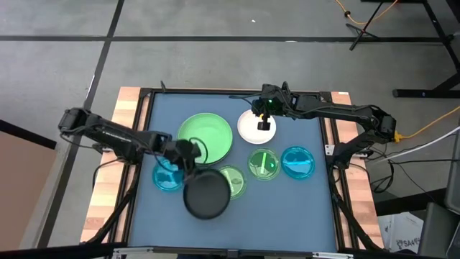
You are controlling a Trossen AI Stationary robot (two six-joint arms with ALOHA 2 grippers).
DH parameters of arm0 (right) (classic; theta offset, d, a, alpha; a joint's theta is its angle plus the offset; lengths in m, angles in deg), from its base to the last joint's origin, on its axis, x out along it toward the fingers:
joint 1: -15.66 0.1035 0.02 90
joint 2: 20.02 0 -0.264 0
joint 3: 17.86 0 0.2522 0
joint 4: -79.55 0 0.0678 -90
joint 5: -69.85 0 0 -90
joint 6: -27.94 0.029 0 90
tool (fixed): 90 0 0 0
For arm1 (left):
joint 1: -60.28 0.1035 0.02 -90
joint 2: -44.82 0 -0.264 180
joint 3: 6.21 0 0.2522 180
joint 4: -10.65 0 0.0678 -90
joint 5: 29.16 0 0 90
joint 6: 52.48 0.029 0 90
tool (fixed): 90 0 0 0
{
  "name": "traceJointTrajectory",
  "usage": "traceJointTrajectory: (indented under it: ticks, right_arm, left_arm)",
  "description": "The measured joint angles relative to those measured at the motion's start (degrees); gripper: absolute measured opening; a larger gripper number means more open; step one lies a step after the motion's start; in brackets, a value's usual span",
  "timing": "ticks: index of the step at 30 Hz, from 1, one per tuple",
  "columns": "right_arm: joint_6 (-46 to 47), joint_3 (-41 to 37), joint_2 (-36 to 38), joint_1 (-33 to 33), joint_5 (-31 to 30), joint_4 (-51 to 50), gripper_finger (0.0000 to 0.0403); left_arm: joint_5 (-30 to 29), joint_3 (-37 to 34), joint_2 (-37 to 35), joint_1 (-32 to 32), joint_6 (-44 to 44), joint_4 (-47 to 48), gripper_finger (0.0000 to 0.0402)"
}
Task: Stack plastic plates
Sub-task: Stack the black plate on top of the green plate
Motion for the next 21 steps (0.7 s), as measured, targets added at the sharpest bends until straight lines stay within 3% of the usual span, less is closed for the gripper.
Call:
traceJointTrajectory:
  ticks: [21]
  right_arm:
    - [0.1, 0.0, 0.0, 0.0, 0.0, -0.1, 0.0060]
  left_arm:
    - [1.1, 0.0, -1.0, 33.9, 4.6, -0.1, 0.0010]
